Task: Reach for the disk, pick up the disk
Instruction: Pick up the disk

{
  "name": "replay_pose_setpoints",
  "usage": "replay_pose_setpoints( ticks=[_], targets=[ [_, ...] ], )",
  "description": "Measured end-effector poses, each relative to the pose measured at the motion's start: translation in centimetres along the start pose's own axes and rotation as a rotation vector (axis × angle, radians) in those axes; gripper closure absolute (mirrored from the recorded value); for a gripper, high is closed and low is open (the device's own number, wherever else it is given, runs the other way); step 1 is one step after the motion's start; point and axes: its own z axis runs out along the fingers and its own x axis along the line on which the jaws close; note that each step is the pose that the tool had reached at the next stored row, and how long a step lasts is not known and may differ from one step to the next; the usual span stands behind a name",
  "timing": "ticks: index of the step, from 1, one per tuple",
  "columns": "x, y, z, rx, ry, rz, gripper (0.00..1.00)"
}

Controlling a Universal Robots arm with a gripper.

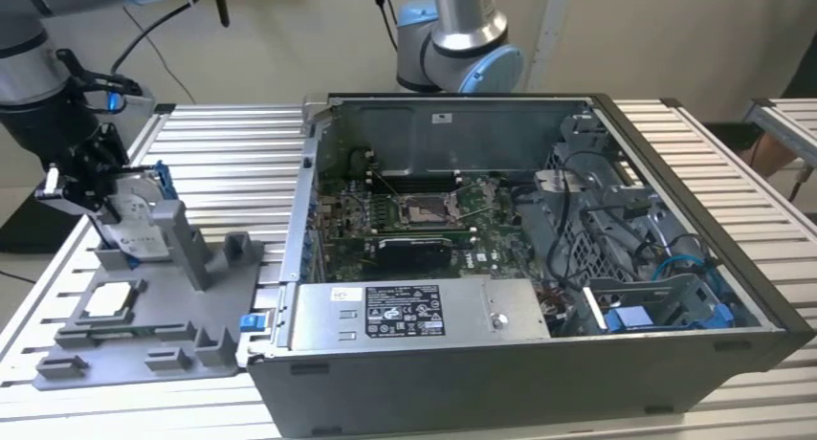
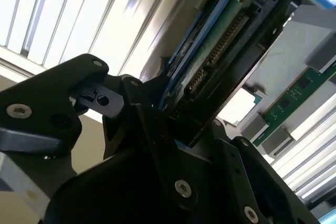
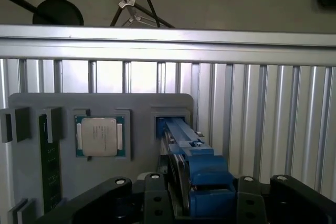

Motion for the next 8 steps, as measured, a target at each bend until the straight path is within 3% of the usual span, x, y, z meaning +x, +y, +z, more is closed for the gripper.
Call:
replay_pose_setpoints(
  ticks=[8],
  targets=[
    [-0.02,-0.01,-1.2,-0.002,0.0011,0.0,1.0]
  ],
)
